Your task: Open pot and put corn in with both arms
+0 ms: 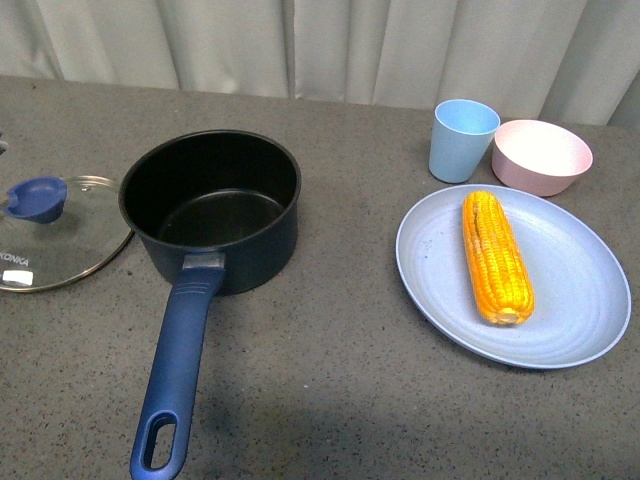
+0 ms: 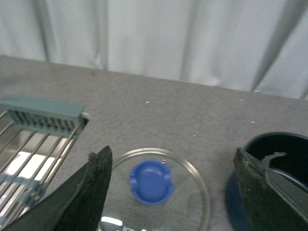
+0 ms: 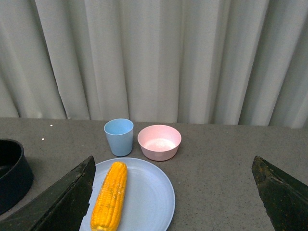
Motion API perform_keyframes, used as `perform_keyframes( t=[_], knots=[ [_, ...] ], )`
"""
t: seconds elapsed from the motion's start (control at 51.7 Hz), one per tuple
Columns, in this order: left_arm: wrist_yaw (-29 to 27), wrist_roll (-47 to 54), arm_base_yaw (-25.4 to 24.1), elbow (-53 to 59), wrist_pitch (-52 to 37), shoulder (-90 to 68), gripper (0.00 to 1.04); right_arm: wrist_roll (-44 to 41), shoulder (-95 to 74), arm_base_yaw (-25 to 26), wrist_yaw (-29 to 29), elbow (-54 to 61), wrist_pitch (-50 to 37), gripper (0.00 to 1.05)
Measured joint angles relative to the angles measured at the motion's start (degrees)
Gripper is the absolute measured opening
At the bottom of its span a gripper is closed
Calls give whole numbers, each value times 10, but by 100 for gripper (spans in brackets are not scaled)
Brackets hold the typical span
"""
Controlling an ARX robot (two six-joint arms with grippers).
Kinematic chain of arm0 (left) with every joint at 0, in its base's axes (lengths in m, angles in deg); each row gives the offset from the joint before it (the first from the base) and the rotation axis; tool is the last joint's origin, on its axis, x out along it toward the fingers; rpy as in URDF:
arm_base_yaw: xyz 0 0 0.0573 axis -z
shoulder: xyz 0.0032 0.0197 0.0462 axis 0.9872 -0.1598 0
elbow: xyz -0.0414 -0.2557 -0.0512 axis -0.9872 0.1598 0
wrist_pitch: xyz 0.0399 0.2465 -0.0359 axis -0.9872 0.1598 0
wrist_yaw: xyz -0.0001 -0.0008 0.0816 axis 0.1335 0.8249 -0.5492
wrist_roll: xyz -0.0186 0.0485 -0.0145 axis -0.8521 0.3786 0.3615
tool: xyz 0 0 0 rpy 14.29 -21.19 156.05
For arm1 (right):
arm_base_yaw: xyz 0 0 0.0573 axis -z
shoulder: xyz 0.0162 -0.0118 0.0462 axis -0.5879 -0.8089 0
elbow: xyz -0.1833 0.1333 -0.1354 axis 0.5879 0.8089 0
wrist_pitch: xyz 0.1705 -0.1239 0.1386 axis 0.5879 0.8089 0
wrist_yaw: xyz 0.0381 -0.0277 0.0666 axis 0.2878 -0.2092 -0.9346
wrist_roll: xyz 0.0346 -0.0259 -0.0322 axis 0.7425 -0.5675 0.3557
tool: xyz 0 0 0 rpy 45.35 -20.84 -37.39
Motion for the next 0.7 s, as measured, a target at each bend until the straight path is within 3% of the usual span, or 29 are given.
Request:
perform_keyframes(
  t=[0.116, 0.174, 0.368, 0.465, 0.581, 0.697],
  knots=[
    [18, -4, 14, 52, -47, 60, 51, 0, 0, 0, 0, 0, 0, 95],
    [12, -8, 21, 81, -31, 114, 37, 0, 0, 0, -1, 0, 0, 95],
    [-1, -10, 37, 122, 28, 211, 5, 0, 0, 0, -1, 0, 0, 95],
    [-37, -12, 58, 136, 61, 256, 4, 0, 0, 0, -1, 0, 0, 95],
    [-42, -12, 77, 150, 104, 314, 4, 0, 0, 0, -1, 0, 0, 95],
    [-44, -12, 79, 154, 209, 414, 4, 0, 0, 0, 0, 0, 0, 95]
  ],
)
